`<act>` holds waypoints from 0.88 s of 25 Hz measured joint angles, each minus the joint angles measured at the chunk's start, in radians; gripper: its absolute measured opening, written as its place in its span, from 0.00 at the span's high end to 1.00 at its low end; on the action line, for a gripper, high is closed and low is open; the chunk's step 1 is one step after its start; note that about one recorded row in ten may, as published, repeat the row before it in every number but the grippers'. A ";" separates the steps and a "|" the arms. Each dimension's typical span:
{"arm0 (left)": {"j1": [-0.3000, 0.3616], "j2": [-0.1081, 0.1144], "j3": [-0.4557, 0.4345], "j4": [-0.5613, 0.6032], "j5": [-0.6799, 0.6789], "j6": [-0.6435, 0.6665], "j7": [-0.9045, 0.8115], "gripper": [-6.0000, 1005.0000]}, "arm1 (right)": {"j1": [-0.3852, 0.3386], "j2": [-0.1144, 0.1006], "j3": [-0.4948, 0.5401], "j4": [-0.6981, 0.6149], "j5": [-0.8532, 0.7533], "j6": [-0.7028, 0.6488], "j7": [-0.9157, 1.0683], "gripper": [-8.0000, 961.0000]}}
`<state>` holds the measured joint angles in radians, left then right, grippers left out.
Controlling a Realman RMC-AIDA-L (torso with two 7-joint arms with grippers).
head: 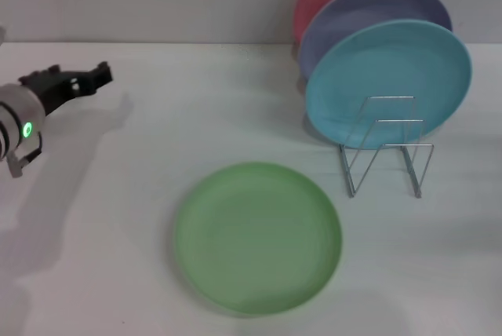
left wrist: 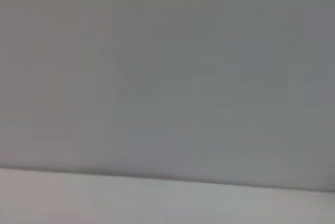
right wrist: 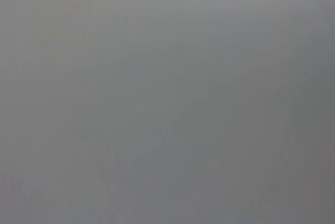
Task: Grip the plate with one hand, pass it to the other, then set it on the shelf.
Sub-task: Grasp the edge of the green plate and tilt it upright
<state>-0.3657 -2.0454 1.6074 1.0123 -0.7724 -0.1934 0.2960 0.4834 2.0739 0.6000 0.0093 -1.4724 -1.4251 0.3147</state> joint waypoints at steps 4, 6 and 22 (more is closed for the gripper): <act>0.020 0.001 -0.030 0.156 -0.002 -0.205 0.009 0.18 | 0.000 0.000 -0.002 0.000 -0.002 -0.001 0.000 0.26; 0.021 0.001 -0.063 0.222 -0.017 -0.335 0.038 0.19 | 0.000 0.000 -0.002 0.000 -0.005 -0.004 0.001 0.26; -0.053 -0.010 -0.400 0.258 -0.211 -1.148 0.199 0.21 | 0.051 -0.008 -0.005 -0.026 -0.011 -0.066 0.006 0.26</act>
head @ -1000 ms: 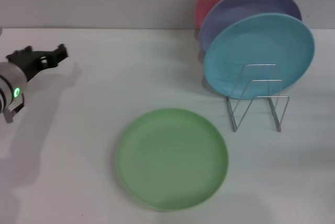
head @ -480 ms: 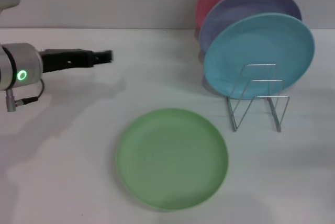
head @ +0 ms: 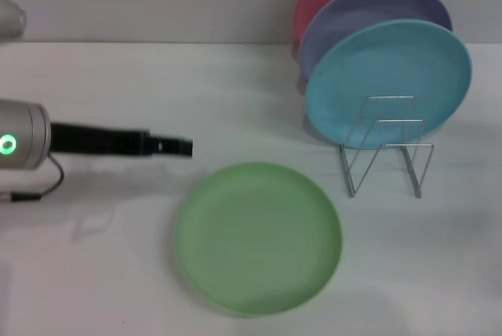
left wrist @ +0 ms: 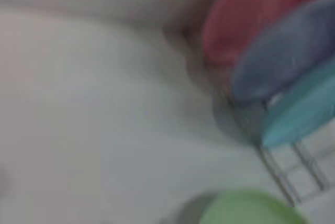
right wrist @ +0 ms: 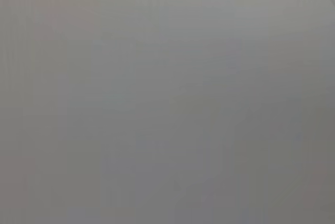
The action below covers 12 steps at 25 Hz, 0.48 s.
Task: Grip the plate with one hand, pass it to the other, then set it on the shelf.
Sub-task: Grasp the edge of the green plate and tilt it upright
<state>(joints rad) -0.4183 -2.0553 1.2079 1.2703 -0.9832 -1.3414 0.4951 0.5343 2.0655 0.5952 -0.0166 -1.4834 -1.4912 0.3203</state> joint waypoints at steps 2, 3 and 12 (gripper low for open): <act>-0.001 -0.001 0.003 -0.003 0.022 -0.022 -0.018 0.21 | 0.003 0.000 0.000 -0.003 0.000 0.000 0.000 0.26; -0.001 -0.002 0.008 -0.005 0.041 -0.036 -0.033 0.21 | 0.006 -0.002 0.000 -0.005 0.000 -0.001 0.000 0.26; -0.028 -0.004 0.054 -0.085 0.109 -0.066 -0.091 0.22 | 0.022 -0.013 -0.003 -0.016 0.000 0.000 -0.001 0.26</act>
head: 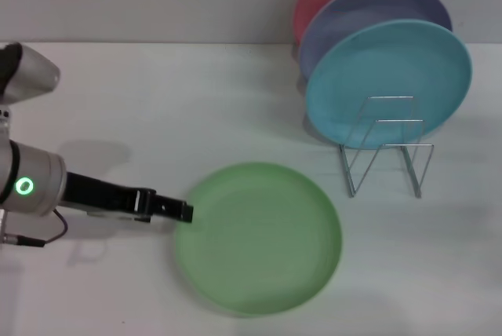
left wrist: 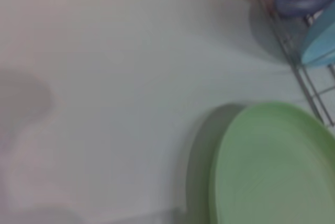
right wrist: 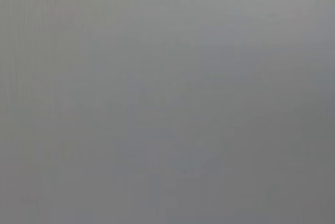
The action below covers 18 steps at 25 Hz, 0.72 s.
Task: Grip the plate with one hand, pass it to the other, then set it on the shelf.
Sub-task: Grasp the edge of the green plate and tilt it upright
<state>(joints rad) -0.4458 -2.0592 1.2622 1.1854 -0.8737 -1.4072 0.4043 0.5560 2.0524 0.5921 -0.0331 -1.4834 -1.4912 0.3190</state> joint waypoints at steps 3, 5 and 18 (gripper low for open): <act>-0.020 -0.001 0.012 -0.041 0.006 -0.005 -0.001 0.23 | 0.008 -0.005 0.000 -0.003 0.000 0.005 -0.003 0.26; -0.025 -0.002 0.018 -0.045 0.006 -0.006 -0.002 0.23 | 0.010 -0.005 0.000 -0.003 0.000 0.006 -0.003 0.26; -0.073 -0.007 0.062 -0.121 0.007 0.018 0.001 0.25 | 0.018 -0.008 0.000 -0.002 -0.001 0.008 -0.004 0.26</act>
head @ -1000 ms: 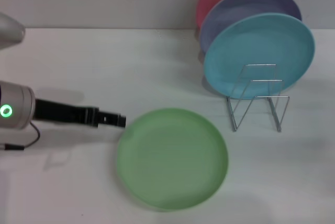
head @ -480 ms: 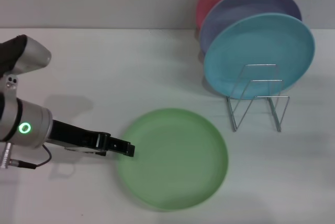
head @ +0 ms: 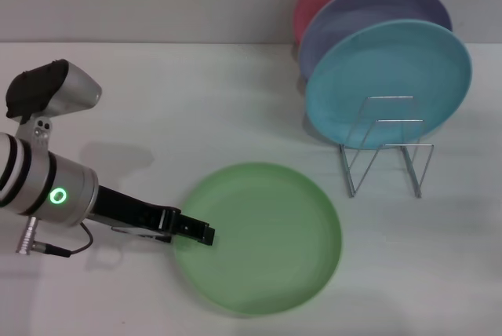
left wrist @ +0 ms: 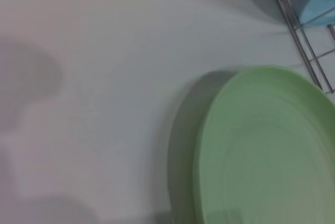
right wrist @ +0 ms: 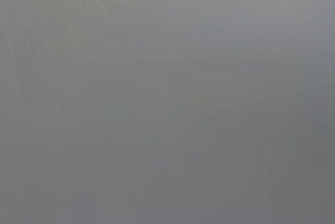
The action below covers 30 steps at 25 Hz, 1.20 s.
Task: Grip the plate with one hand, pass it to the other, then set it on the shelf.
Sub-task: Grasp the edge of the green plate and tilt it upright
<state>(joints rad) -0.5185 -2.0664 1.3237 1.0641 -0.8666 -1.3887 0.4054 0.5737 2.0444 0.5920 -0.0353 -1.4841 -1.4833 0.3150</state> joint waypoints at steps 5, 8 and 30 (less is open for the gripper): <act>-0.009 0.001 0.002 -0.007 0.000 0.004 0.006 0.25 | 0.000 0.000 0.000 0.000 -0.001 0.000 0.000 0.26; -0.013 0.001 0.002 -0.009 0.001 0.006 0.010 0.26 | 0.000 0.001 0.000 0.000 -0.001 0.000 0.000 0.26; -0.048 0.003 0.001 -0.048 0.056 0.031 0.012 0.72 | -0.002 0.005 0.000 0.004 -0.001 -0.008 0.007 0.26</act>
<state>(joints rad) -0.5665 -2.0631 1.3252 1.0159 -0.8104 -1.3574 0.4172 0.5722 2.0493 0.5921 -0.0314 -1.4849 -1.4910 0.3218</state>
